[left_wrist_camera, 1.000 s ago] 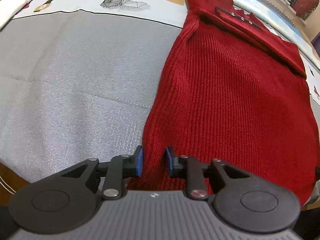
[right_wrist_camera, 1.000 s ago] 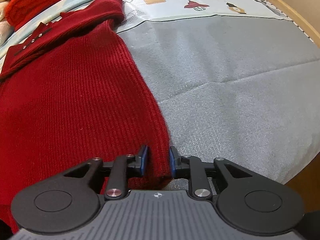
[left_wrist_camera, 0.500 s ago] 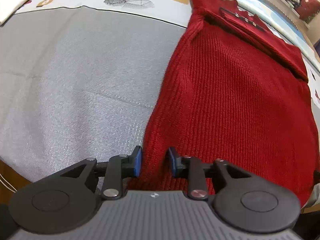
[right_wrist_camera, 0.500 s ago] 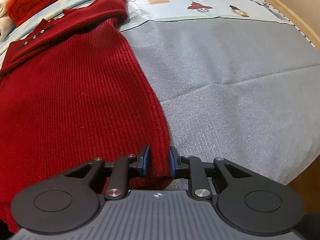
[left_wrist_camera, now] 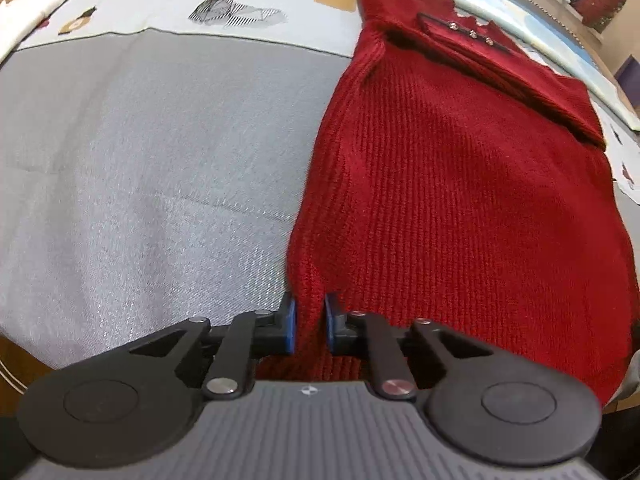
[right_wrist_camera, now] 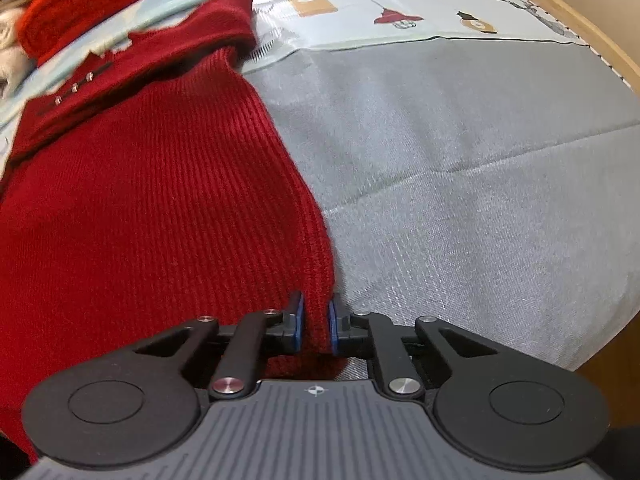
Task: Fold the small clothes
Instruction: 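Close both tools on the sweater hem edge, then lift the held hem and fold it over toward the collar with both tools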
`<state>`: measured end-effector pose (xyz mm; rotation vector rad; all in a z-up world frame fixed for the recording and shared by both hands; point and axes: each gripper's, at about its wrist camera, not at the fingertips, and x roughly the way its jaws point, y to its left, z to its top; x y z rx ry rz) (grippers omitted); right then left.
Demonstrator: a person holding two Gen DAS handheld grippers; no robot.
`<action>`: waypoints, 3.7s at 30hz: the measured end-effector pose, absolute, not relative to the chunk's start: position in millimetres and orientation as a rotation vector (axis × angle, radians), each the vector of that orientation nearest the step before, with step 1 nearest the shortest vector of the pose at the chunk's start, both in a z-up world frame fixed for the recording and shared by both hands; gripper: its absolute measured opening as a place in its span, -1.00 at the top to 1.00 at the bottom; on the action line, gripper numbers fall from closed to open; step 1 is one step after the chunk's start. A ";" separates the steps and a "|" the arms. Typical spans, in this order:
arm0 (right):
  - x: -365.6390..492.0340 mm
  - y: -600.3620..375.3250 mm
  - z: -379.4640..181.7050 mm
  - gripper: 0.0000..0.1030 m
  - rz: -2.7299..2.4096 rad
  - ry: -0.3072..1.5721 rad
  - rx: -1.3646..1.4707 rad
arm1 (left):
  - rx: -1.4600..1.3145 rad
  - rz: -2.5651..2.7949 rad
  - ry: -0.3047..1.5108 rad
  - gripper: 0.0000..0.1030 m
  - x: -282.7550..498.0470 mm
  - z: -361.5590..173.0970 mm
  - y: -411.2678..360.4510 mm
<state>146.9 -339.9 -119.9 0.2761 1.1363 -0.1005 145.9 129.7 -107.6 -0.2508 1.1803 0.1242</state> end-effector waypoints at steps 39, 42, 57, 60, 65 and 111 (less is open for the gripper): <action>126.9 -345.8 -65.9 0.78 -0.008 0.928 0.320 | -0.233 -0.040 1.005 0.74 121.2 -53.3 116.2; 116.2 -355.2 -32.7 0.79 0.045 0.837 0.373 | -0.272 -0.079 0.938 0.75 113.6 -27.5 119.4; 20.4 -427.9 68.2 0.81 0.152 0.623 0.584 | -0.466 -0.186 0.784 0.79 25.6 77.9 158.7; 22.3 -439.6 67.3 0.81 0.138 0.623 0.605 | -0.457 -0.173 0.812 0.79 43.4 70.7 164.6; 73.2 -433.7 51.1 0.81 0.122 0.665 0.578 | -0.474 -0.151 0.889 0.79 111.5 45.8 175.6; 300.4 -413.5 -39.7 0.55 -0.076 0.881 0.383 | -0.417 0.093 1.073 0.46 289.9 -33.7 217.2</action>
